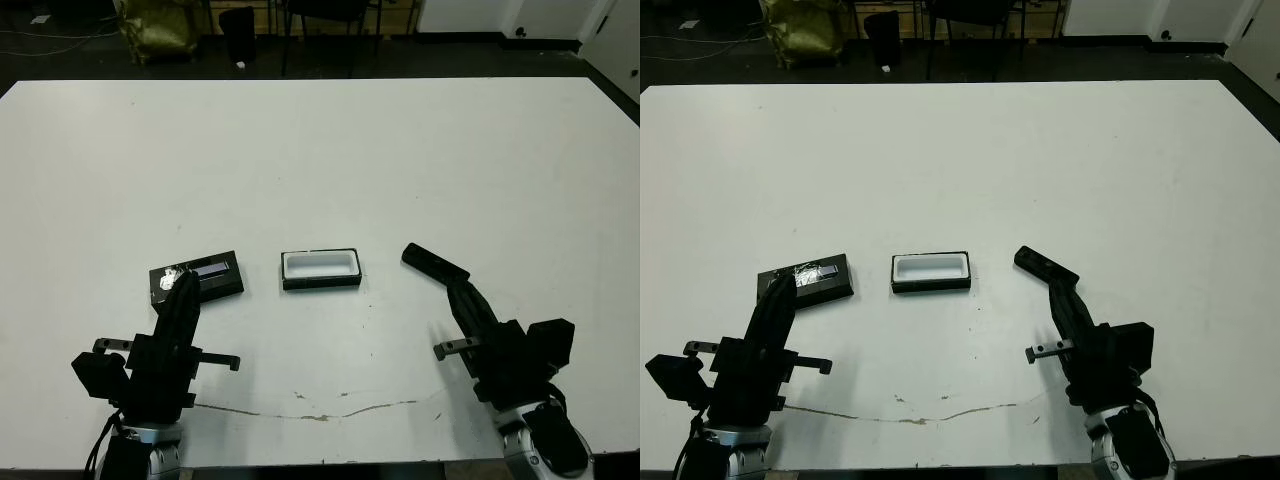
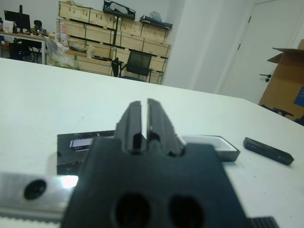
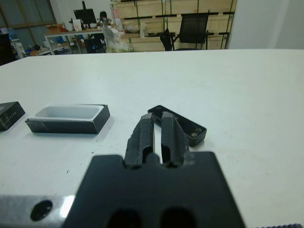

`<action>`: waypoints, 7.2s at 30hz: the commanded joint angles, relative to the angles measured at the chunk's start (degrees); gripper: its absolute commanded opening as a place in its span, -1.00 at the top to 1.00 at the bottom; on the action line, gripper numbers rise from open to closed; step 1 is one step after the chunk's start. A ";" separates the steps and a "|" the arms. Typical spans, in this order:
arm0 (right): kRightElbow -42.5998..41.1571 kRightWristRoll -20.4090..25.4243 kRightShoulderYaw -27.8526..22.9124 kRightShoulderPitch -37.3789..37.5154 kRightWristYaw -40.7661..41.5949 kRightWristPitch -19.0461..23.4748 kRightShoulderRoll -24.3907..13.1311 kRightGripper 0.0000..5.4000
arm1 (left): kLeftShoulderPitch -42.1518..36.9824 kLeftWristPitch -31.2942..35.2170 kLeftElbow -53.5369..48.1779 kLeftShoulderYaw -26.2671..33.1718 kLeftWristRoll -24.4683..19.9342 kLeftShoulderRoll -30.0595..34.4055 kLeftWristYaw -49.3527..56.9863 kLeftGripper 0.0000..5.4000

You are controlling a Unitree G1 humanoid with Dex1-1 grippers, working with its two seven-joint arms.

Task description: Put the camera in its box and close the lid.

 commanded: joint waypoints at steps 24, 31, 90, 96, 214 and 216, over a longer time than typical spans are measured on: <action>-2.97 9.12 -10.71 -13.72 9.95 11.28 -15.63 1.00 | 1.23 1.83 1.23 0.13 0.28 1.96 0.93 0.99; 5.67 8.32 -11.89 -24.30 17.38 12.77 -25.68 0.77 | 0.39 1.14 2.14 0.32 -0.40 2.20 -0.14 1.00; 39.90 0.53 3.02 -34.77 35.01 13.03 -27.65 -0.86 | 2.67 2.33 -0.13 1.95 -0.04 2.55 -1.28 1.00; 41.91 -1.32 4.53 -34.97 33.96 10.05 -26.84 -0.36 | 3.11 1.37 0.49 1.52 1.21 2.13 -0.98 1.00; 55.71 -14.60 27.99 -75.48 65.58 16.31 -12.64 0.77 | 3.42 1.86 0.60 -1.20 2.60 1.94 1.57 1.00; 55.86 -14.92 28.12 -75.42 65.32 15.70 -12.57 0.77 | 3.52 1.54 0.68 -1.25 2.76 1.91 1.65 1.00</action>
